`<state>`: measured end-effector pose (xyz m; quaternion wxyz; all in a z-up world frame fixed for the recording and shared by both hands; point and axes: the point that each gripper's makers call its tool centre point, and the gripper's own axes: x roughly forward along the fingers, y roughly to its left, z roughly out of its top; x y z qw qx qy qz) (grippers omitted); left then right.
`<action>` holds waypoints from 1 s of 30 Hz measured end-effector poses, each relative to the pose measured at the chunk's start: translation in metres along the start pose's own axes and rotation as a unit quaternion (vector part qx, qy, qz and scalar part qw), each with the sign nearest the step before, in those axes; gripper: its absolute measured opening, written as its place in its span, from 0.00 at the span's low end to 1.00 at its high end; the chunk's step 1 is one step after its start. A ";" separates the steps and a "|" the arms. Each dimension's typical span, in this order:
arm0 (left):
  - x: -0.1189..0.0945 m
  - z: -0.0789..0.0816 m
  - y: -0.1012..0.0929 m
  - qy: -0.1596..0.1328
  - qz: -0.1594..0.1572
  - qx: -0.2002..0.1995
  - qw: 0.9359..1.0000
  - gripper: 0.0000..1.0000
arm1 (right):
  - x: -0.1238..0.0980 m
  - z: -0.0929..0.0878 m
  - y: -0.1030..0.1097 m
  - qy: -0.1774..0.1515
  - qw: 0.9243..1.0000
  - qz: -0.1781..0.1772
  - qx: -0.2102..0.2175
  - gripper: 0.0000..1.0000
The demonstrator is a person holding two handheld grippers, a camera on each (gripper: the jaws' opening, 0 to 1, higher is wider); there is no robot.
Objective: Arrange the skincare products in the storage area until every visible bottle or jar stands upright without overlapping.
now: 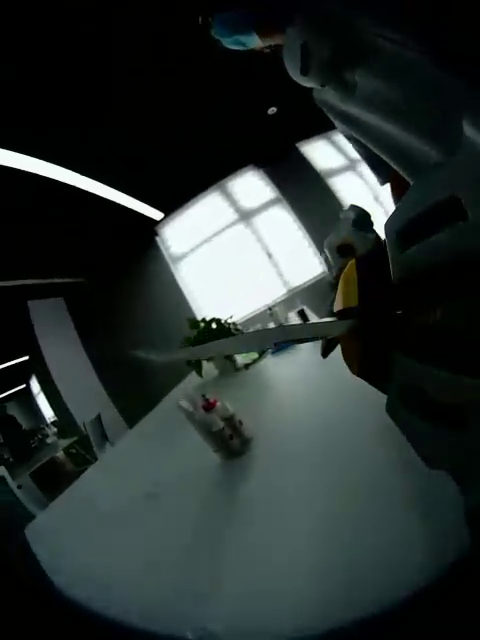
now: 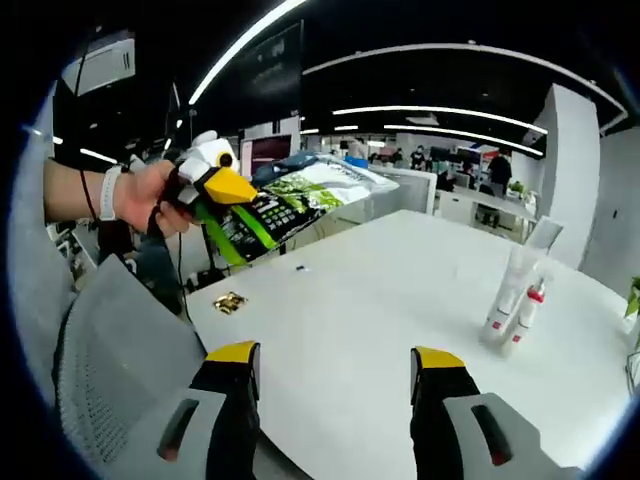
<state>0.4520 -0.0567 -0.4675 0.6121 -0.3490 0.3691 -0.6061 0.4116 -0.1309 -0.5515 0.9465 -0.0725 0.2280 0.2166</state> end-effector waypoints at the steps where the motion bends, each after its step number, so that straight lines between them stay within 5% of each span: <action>1: 0.001 0.003 0.001 -0.002 0.001 0.001 1.000 0.00 | -0.001 -0.003 -0.002 0.006 1.000 -0.006 0.002 0.58; 9: 0.007 0.035 0.009 -0.028 -0.002 0.000 1.000 0.00 | 0.001 -0.022 -0.013 0.046 0.999 -0.024 0.010 0.56; 21: 0.018 0.064 0.020 -0.039 -0.004 -0.002 0.999 0.00 | -0.004 -0.036 -0.022 0.078 0.995 -0.051 -0.038 0.52; 30: 0.033 0.093 0.044 -0.053 0.009 -0.012 0.998 0.00 | -0.006 -0.034 -0.027 0.073 0.995 -0.065 -0.036 0.51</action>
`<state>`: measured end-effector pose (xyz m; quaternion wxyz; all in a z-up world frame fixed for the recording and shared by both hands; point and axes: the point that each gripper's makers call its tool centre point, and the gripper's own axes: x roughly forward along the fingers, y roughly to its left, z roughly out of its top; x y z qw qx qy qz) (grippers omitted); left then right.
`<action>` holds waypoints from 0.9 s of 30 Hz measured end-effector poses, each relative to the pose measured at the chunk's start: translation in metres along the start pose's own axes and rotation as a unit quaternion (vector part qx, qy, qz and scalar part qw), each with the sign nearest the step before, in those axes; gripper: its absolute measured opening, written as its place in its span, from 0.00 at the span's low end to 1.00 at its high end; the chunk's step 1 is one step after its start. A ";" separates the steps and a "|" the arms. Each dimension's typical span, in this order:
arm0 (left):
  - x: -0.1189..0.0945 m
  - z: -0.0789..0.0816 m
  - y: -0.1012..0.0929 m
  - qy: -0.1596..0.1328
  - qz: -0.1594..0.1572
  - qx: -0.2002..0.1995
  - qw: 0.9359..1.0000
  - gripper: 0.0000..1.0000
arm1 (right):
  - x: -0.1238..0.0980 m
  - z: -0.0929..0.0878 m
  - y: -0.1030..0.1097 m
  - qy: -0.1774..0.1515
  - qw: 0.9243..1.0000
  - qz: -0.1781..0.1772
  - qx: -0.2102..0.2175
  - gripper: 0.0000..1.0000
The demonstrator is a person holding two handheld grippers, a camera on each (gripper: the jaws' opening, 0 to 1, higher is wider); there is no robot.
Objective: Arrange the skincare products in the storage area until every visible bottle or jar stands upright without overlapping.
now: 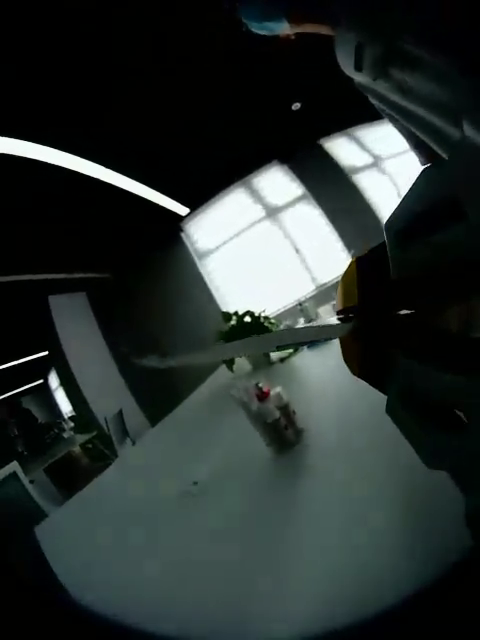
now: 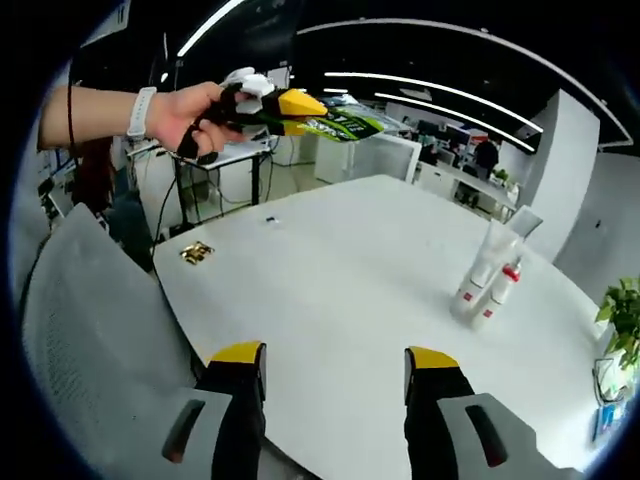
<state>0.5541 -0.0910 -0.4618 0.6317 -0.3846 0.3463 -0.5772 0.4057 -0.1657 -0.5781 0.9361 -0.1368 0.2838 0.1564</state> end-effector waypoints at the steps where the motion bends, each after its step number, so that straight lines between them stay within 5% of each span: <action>1: 0.002 0.001 0.002 0.000 -0.001 -0.002 1.000 0.00 | 0.000 0.000 0.000 0.000 1.000 0.000 0.000 0.51; 11: 0.038 0.024 0.020 -0.003 0.006 -0.011 1.000 0.00 | 0.002 -0.003 0.002 0.007 1.000 0.012 0.005 0.48; 27: 0.102 0.024 0.074 0.011 0.024 -0.034 0.999 0.00 | 0.004 -0.011 0.015 0.022 0.999 0.045 0.007 0.46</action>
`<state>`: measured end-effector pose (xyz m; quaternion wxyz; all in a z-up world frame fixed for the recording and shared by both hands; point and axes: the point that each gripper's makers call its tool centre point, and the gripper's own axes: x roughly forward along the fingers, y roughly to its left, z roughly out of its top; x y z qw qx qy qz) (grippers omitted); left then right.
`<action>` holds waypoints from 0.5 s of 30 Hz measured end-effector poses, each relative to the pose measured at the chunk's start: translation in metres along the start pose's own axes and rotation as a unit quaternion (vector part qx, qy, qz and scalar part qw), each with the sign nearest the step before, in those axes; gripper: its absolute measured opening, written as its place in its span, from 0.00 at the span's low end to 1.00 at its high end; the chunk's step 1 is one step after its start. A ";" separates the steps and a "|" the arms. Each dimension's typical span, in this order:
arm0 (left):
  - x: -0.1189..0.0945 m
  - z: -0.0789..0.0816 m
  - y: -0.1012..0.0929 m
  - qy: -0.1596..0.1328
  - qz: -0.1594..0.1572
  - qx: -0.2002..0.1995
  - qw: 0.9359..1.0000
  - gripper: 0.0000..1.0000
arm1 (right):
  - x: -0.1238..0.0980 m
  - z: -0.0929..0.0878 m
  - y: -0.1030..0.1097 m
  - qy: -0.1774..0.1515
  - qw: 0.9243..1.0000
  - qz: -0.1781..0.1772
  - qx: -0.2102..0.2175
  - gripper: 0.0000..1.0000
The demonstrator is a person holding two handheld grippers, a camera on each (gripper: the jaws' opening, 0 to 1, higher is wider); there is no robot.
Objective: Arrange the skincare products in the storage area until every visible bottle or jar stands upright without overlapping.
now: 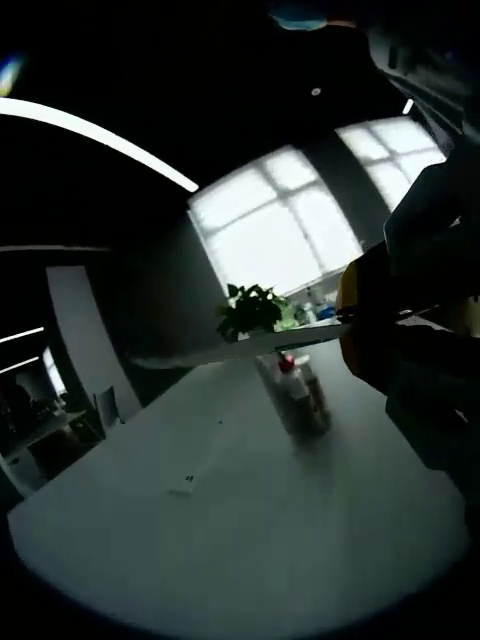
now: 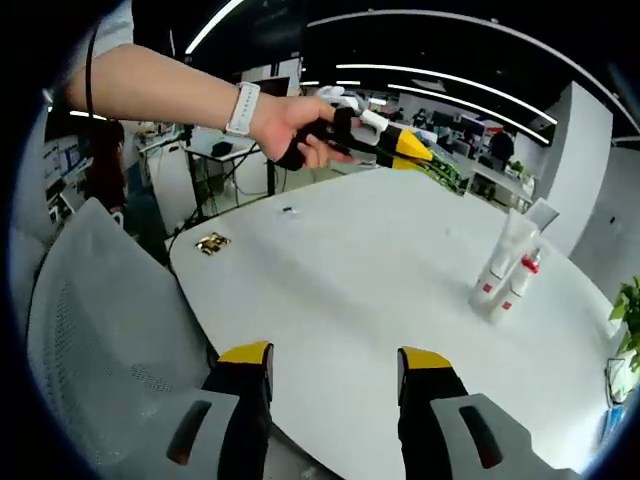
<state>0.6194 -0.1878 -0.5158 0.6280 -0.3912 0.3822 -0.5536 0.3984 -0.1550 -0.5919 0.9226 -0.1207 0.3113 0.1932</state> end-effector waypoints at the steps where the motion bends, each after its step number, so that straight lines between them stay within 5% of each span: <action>1: 0.003 0.000 0.002 0.002 0.001 0.000 1.000 0.00 | 0.000 0.000 0.000 0.000 1.000 0.001 0.001 0.45; 15: 0.037 0.012 0.027 0.013 0.004 -0.002 1.000 0.00 | 0.003 -0.007 0.002 0.015 1.000 0.012 0.014 0.44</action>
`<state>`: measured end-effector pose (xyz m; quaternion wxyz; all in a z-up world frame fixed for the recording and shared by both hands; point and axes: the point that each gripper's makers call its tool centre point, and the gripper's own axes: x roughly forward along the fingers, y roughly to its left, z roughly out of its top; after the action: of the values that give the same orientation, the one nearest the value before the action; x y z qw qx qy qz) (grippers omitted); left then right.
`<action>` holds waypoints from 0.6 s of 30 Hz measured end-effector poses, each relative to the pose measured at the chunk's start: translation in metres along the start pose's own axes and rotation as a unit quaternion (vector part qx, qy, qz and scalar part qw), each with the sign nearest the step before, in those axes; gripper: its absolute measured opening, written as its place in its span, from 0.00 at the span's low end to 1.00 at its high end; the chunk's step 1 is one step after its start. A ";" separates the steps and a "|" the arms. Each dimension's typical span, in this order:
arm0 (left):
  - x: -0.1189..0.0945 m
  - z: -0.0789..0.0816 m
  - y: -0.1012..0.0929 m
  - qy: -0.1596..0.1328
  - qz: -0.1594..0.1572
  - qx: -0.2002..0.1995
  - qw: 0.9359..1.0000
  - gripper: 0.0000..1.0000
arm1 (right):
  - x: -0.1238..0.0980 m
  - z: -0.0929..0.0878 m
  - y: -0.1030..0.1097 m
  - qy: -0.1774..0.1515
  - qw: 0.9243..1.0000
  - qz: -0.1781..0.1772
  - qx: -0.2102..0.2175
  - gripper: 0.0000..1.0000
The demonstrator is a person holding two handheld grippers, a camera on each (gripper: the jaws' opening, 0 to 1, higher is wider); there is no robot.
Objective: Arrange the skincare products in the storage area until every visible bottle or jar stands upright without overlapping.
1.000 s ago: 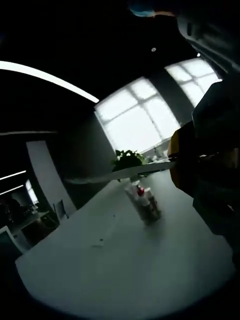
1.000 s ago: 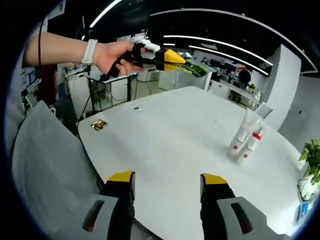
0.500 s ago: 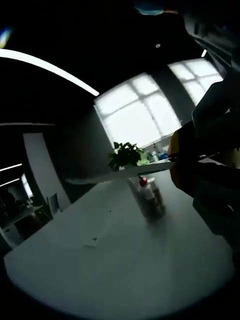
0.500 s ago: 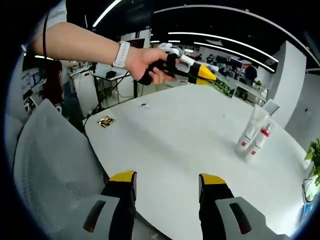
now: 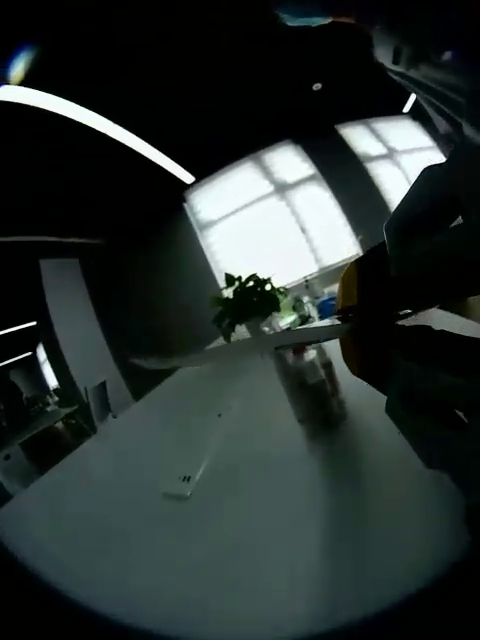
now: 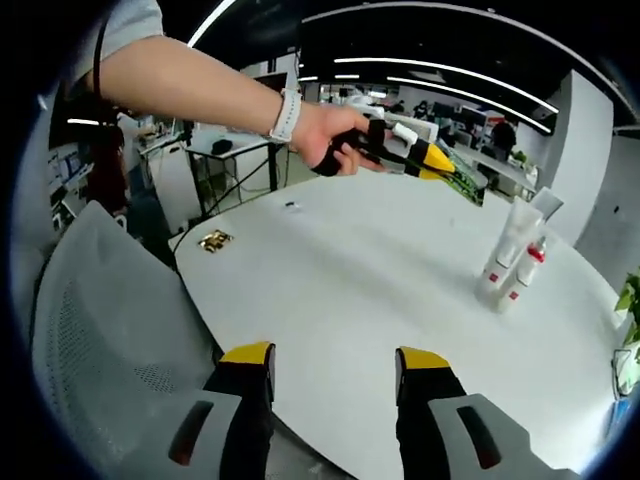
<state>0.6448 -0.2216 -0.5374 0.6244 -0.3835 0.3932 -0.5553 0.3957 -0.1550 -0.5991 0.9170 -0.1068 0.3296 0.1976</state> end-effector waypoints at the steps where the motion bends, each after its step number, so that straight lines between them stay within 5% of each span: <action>1: 0.002 0.000 0.002 0.000 0.001 0.000 1.000 0.00 | 0.000 0.000 0.000 0.001 1.000 0.001 0.000 0.43; 18: 0.035 -0.021 0.056 0.012 0.030 -0.024 0.999 0.00 | 0.004 -0.006 0.006 0.017 1.000 0.016 -0.002 0.41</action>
<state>0.6499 -0.2527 -0.5993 0.6269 -0.3797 0.4254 -0.5309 0.3922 -0.1510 -0.6067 0.9079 -0.1064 0.3463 0.2111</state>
